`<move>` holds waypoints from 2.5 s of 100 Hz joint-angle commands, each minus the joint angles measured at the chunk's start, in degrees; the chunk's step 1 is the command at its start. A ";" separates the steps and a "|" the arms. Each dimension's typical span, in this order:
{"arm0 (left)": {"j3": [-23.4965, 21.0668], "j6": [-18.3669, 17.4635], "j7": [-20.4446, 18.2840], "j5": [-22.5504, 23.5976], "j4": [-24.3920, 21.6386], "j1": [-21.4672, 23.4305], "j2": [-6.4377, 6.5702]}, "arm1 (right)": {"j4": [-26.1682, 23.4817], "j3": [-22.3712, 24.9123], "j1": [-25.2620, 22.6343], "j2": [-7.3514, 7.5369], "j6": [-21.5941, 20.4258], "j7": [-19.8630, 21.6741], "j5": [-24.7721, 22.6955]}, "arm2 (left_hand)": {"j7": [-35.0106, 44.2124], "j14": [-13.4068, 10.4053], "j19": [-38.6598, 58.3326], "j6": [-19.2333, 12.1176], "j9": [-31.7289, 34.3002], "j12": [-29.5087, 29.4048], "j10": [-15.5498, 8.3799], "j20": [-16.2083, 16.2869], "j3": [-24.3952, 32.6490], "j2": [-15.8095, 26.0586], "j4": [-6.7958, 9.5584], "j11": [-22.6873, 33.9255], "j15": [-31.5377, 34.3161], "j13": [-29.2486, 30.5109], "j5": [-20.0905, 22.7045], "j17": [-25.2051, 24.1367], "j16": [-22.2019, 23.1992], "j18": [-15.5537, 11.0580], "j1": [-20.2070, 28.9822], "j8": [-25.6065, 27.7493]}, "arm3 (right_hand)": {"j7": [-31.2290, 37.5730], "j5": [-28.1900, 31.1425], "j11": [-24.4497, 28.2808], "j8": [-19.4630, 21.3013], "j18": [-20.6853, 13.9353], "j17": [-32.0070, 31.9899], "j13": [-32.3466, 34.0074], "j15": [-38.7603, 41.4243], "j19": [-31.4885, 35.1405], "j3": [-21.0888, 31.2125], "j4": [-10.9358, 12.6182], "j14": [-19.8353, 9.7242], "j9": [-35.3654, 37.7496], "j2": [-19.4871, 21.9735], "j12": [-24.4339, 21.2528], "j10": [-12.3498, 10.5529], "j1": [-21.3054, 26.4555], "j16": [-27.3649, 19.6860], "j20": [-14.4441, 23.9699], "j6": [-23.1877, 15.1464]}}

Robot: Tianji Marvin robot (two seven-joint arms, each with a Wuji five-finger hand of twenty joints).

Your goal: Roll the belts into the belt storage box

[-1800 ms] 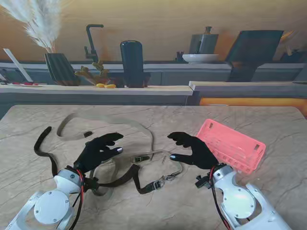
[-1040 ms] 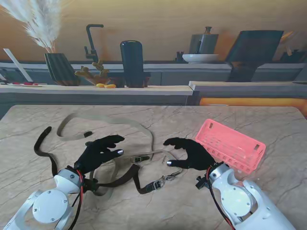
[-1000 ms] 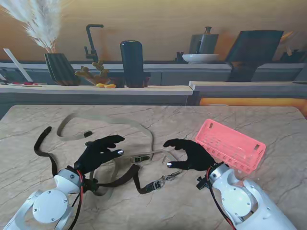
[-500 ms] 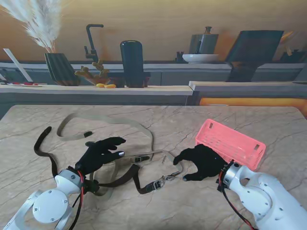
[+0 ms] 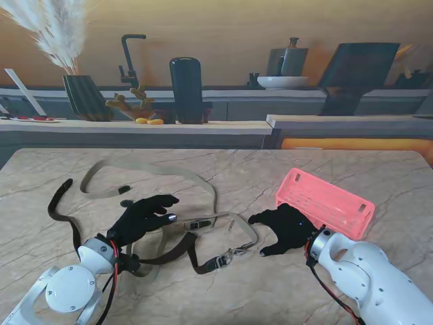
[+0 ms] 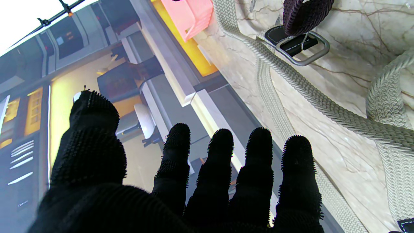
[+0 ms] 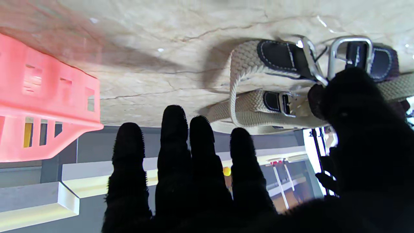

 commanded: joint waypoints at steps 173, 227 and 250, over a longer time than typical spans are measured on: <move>-0.28 -0.63 0.60 -0.80 0.21 0.56 -0.28 | 14.37 -24.20 18.11 -2.11 20.28 -11.96 -0.44 | 0.46 -0.98 1.41 -1.93 2.53 1.01 -1.31 1.30 -1.40 3.86 1.59 0.57 1.76 2.39 0.76 0.71 1.49 -1.73 -0.79 1.25 | 30.17 23.69 14.73 -11.31 1.67 1.61 12.66 25.24 15.40 2.57 -1.41 1.96 28.07 13.43 1.44 -0.85 19.56 7.62 -6.13 -10.88; 3.93 -1.20 9.52 0.68 1.67 -2.01 -2.23 | 4.03 -13.32 17.02 -1.57 17.07 -17.84 -10.02 | 1.65 -2.36 3.35 -1.89 -1.02 0.82 -1.18 0.99 -1.53 4.97 1.47 0.37 0.89 -1.72 0.26 -0.56 0.81 -2.79 0.60 1.81 | 30.77 22.13 14.96 -9.50 1.46 0.27 11.21 24.78 15.75 2.16 -1.75 0.46 27.00 14.41 1.32 -2.60 19.41 7.51 -7.49 -14.45; 5.83 -1.62 14.13 4.01 1.58 -3.38 -3.02 | 0.37 -10.47 14.80 -1.80 16.69 -22.04 -11.56 | 0.71 -3.81 -0.67 -1.56 -6.56 -0.60 -1.61 -1.86 -1.44 4.36 1.55 -0.40 -1.91 -6.86 -2.96 -3.17 -1.84 -5.38 0.10 0.68 | 30.72 21.49 15.05 -9.11 1.17 0.35 11.27 24.45 15.70 1.38 -1.60 -0.17 26.81 14.99 1.27 -3.41 19.21 7.23 -7.90 -14.99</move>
